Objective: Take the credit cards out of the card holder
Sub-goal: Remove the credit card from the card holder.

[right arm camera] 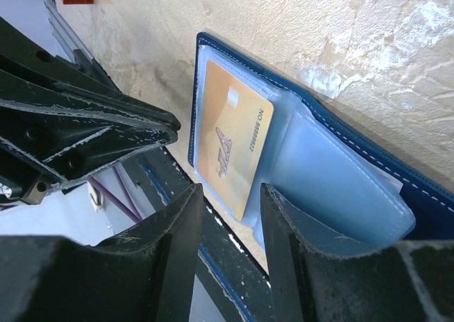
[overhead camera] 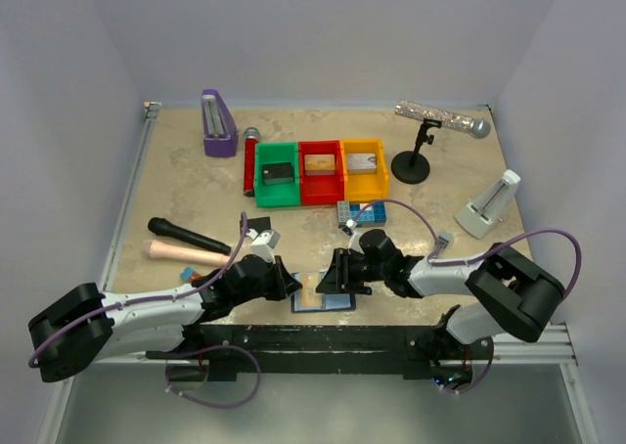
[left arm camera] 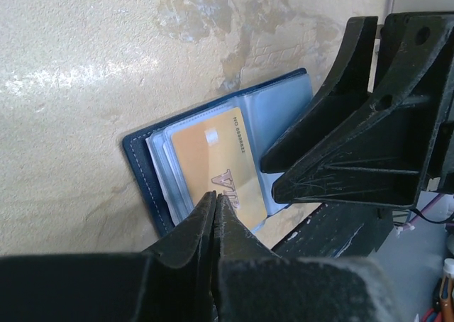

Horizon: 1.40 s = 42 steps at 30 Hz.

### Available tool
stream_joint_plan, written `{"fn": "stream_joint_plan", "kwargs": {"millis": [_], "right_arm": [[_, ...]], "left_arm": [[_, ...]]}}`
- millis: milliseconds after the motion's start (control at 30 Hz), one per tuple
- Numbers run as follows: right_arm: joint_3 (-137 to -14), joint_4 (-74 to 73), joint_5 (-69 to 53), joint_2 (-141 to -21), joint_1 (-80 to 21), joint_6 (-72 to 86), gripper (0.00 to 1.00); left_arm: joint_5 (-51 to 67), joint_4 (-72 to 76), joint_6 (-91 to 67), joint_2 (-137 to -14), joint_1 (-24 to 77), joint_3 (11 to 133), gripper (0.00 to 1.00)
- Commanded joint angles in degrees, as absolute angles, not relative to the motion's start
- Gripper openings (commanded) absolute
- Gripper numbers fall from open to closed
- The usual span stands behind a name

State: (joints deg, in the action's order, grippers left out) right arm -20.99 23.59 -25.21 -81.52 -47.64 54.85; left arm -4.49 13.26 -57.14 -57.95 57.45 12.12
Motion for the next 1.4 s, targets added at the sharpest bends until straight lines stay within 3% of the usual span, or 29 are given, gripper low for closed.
{"fn": "stream_joint_plan", "kwargs": {"millis": [0, 567, 1100, 1367], "right_arm": [[-22.7, 26.2, -26.7, -82.6, -48.0, 54.9, 0.43], [-22.1, 28.1, -27.7, -82.7, -48.0, 56.2, 0.45], [-22.7, 26.8, -27.4, -84.5, -48.0, 56.0, 0.46], [-21.2, 35.1, -29.3, -85.0, -48.0, 58.2, 0.46]], "left_arm": [[-4.5, 17.7, -55.4, -61.3, 57.5, 14.2, 0.01], [-4.5, 20.1, -58.0, -69.0, 57.6, 11.6, 0.0], [-5.4, 20.3, -58.7, -68.3, 57.6, 9.8, 0.0], [-5.3, 21.4, -59.2, -69.1, 57.6, 8.6, 0.0]]}}
